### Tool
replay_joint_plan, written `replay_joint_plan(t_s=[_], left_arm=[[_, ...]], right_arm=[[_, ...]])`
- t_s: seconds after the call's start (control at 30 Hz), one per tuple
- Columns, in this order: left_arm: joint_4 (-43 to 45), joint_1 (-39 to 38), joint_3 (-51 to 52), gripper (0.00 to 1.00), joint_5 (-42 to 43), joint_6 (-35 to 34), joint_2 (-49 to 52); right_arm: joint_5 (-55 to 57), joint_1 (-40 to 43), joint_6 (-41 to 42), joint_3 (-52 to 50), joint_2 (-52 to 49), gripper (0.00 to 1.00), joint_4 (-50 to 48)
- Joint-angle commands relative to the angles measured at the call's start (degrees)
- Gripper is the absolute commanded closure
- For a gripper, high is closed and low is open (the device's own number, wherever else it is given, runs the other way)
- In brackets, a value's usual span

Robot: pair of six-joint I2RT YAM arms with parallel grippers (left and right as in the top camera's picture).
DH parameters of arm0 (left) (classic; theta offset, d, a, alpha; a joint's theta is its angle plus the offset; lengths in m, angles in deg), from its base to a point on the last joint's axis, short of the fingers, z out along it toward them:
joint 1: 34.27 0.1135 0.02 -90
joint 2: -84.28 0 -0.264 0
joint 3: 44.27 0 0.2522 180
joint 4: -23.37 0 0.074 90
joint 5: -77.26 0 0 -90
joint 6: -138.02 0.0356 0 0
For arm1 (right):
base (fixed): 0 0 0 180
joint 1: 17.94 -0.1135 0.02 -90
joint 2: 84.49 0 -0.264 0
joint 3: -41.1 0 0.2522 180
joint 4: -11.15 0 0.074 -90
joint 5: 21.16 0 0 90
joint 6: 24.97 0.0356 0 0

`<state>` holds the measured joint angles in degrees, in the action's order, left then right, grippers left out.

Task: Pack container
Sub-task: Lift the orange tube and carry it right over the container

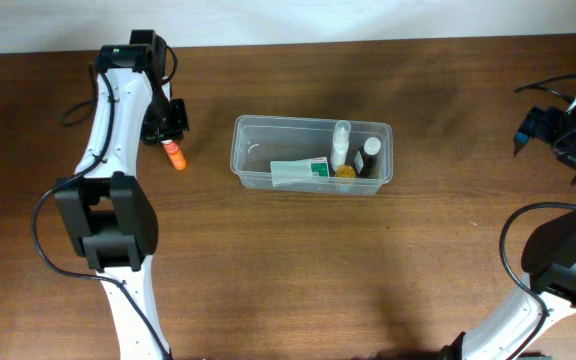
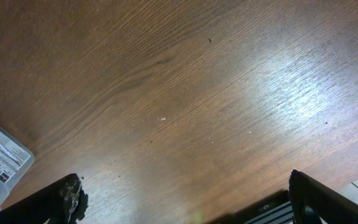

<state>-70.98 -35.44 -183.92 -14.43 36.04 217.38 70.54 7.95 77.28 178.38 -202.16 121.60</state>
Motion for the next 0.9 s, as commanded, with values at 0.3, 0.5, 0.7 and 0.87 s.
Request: replay_joint_plan(t_s=[0.3, 0.5, 0.7, 0.87], left_arm=[[-12.5, -0.3, -24.6, 0.78, 5.1, -0.3, 0.3], [-16.1, -3.3, -38.7, 0.82, 14.4, -0.1, -0.8], [-16.1, -11.3, -40.8, 0.82, 14.8, -0.1, -3.4], [-15.9, -17.5, -40.8, 0.81, 13.0, -0.2, -3.6]], right_arm=[[0.9, 0.0, 0.5, 0.0, 2.1, 0.02, 0.0], [0.9, 0.0, 0.5, 0.0, 2.1, 0.02, 0.0], [0.9, 0.0, 0.5, 0.0, 2.1, 0.02, 0.0], [0.9, 0.0, 0.5, 0.0, 2.1, 0.02, 0.0]])
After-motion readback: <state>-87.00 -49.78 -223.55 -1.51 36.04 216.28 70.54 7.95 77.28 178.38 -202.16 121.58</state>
